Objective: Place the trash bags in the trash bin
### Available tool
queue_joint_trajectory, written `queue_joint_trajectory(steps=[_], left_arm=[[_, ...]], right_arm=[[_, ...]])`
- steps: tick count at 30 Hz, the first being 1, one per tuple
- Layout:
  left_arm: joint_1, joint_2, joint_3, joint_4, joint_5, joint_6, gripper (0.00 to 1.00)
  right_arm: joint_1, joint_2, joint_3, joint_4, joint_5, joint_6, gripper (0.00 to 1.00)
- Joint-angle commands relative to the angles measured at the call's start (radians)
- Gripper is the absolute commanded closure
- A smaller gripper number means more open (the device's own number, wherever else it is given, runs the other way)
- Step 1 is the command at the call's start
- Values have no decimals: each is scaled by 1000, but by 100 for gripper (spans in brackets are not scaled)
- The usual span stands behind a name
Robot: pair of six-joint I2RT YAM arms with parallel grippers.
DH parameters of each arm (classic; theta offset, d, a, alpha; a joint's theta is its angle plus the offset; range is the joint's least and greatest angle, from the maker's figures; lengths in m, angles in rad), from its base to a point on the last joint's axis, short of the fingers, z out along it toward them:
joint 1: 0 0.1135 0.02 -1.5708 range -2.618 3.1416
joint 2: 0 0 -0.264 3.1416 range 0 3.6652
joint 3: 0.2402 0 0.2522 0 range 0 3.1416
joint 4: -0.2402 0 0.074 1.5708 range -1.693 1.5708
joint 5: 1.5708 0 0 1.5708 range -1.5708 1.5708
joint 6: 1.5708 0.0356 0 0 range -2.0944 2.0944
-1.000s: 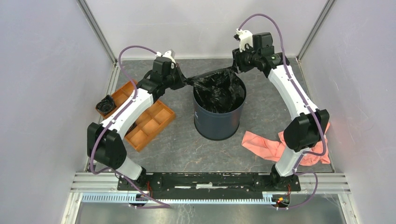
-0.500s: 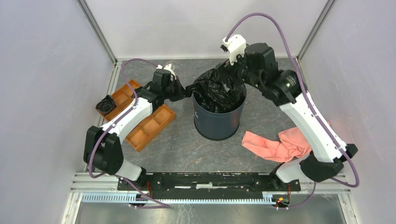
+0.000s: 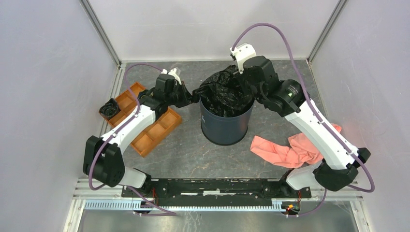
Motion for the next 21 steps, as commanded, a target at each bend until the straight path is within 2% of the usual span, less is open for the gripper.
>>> queue_joint_trajectory(steps=[1, 2, 7, 11, 21], left_arm=[[4, -51, -15, 38, 16, -52, 98], [4, -53, -21, 38, 16, -55, 98], [4, -67, -35, 32, 24, -61, 98], [4, -78, -49, 35, 33, -68, 98], [3, -126, -154, 57, 95, -105, 98]], right_arm=[[-71, -43, -56, 162, 5, 41, 93], [-126, -41, -78, 181, -50, 46, 99], [-339, -33, -213, 283, -240, 76, 100], [-447, -21, -330, 359, -290, 75, 100], [-490, -105, -684, 519, -493, 91, 98]])
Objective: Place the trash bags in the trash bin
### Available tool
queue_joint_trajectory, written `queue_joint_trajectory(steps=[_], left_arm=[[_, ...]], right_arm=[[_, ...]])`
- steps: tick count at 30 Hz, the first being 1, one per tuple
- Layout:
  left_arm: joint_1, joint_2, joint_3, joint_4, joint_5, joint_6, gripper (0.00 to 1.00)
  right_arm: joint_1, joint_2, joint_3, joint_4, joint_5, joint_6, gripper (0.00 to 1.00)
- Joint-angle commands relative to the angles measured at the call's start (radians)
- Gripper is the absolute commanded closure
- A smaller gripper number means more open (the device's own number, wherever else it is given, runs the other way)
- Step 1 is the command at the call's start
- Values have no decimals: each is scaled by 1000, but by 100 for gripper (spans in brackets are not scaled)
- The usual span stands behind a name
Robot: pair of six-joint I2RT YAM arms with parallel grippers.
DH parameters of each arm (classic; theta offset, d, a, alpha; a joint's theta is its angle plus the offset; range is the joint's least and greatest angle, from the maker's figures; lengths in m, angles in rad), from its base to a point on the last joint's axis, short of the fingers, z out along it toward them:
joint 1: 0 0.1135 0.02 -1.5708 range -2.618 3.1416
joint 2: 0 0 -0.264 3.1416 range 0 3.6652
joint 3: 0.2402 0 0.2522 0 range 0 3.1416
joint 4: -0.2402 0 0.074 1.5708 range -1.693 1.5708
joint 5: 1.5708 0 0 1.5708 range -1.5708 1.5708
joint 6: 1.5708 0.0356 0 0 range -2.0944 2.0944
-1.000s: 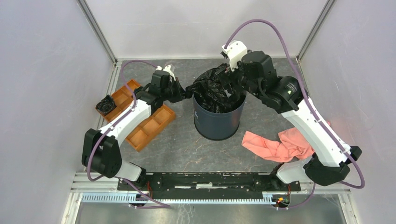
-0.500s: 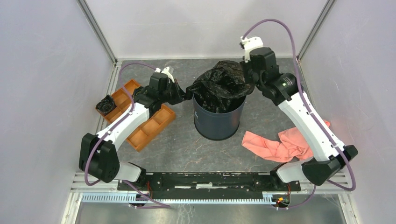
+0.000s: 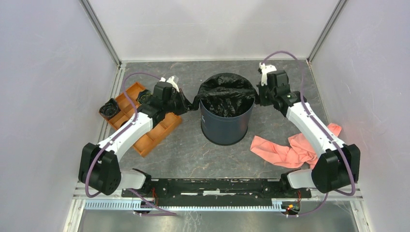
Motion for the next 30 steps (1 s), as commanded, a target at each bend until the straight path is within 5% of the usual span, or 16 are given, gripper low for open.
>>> queue_joint_trajectory(steps=[1, 6, 17, 24, 30], left_arm=[[3, -53, -56, 48, 78, -62, 98], [3, -80, -111, 103, 134, -113, 98], [3, -70, -118, 123, 163, -132, 98], [2, -63, -115, 121, 165, -132, 98], [2, -77, -118, 118, 165, -137, 98]], right_arm=[[-2, -67, -102, 127, -104, 17, 97], [-2, -39, -77, 73, -73, -9, 94], [-2, -168, 216, -154, 215, -98, 37], [108, -229, 160, 83, -438, -305, 32], [262, -189, 61, 158, -477, -562, 41]])
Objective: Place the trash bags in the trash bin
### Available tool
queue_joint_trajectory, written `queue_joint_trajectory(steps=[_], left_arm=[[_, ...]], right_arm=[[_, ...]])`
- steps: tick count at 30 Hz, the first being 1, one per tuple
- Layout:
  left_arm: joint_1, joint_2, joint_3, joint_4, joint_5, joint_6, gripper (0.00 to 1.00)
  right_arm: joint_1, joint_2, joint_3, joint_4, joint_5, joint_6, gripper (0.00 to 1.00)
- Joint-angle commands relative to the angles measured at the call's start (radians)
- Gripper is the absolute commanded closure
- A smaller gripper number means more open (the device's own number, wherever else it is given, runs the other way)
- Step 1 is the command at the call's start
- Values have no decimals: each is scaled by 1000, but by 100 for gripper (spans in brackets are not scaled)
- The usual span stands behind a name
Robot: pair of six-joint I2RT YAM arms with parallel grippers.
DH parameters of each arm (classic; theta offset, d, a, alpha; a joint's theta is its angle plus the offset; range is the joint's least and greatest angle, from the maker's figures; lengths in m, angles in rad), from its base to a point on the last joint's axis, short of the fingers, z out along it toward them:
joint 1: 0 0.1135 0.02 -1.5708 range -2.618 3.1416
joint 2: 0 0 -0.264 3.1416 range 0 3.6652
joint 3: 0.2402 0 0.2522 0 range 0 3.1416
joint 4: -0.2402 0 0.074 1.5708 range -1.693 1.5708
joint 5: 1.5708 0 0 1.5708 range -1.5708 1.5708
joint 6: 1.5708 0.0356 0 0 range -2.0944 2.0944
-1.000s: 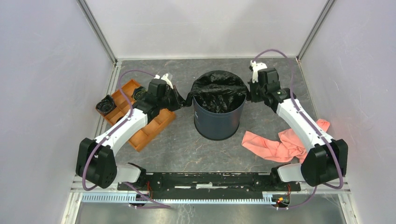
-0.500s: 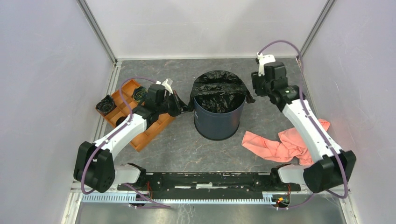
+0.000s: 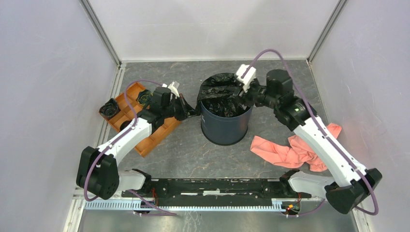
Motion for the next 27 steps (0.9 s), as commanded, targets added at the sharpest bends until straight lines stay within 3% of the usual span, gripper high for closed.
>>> queue_joint_trajectory(steps=[1, 5, 12, 20, 24, 27], left_arm=[[2, -26, 1, 34, 19, -32, 98], [3, -33, 3, 25, 20, -25, 98], [2, -27, 6, 36, 28, -29, 98], [3, -20, 13, 37, 36, -21, 98], [2, -20, 13, 37, 37, -18, 98], [2, -20, 8, 37, 38, -17, 98]], right_arm=[[41, 41, -52, 87, -127, -222, 44], [73, 4, -161, 195, -123, -312, 47], [92, 24, -189, 226, -105, -359, 61], [119, 38, -196, 292, -55, -336, 62], [123, 63, -136, 274, -38, -285, 91], [126, 75, -65, 179, -102, -219, 100]])
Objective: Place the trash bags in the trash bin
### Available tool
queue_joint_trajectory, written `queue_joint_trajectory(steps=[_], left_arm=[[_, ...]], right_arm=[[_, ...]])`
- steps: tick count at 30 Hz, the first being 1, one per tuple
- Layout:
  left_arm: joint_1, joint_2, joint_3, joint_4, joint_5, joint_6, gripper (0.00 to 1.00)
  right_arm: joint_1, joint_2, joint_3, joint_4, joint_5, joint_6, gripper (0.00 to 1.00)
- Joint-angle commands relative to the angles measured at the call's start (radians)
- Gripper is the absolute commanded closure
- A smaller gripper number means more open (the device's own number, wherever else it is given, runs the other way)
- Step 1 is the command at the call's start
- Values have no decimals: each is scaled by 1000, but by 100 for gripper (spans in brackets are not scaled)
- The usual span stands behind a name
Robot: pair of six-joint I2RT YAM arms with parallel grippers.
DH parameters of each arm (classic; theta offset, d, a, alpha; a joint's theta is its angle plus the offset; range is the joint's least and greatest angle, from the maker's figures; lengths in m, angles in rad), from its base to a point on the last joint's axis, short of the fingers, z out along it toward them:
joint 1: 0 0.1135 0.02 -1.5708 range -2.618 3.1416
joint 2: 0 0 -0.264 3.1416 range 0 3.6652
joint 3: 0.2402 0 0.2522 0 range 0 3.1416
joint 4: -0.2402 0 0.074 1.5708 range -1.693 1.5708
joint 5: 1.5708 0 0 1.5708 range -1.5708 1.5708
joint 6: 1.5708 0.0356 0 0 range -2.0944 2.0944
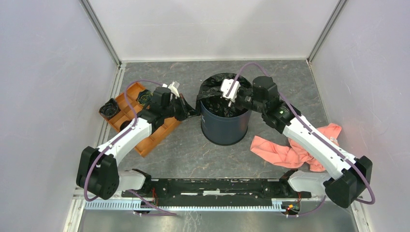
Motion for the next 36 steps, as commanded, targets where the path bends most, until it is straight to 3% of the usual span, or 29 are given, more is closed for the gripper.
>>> queue_joint_trajectory(steps=[1, 7, 13, 21, 30, 33, 36], left_arm=[[3, -19, 4, 38, 32, -17, 98], [2, -29, 0, 42, 41, -17, 98], [5, -26, -2, 48, 61, -16, 98], [4, -57, -17, 35, 50, -22, 98], [3, -23, -26, 47, 17, -22, 98], [4, 10, -19, 57, 5, -21, 98], [3, 40, -10, 67, -10, -25, 98]], right_arm=[[7, 13, 128, -87, -72, 96, 99], [30, -114, 114, -244, -93, 265, 100], [29, -284, -75, -195, -246, 388, 99], [31, -404, -347, 21, -275, 583, 99], [31, -415, -492, 99, -28, 614, 99], [30, -398, -547, 130, 45, 635, 91], [30, -397, -593, 146, 85, 635, 76]])
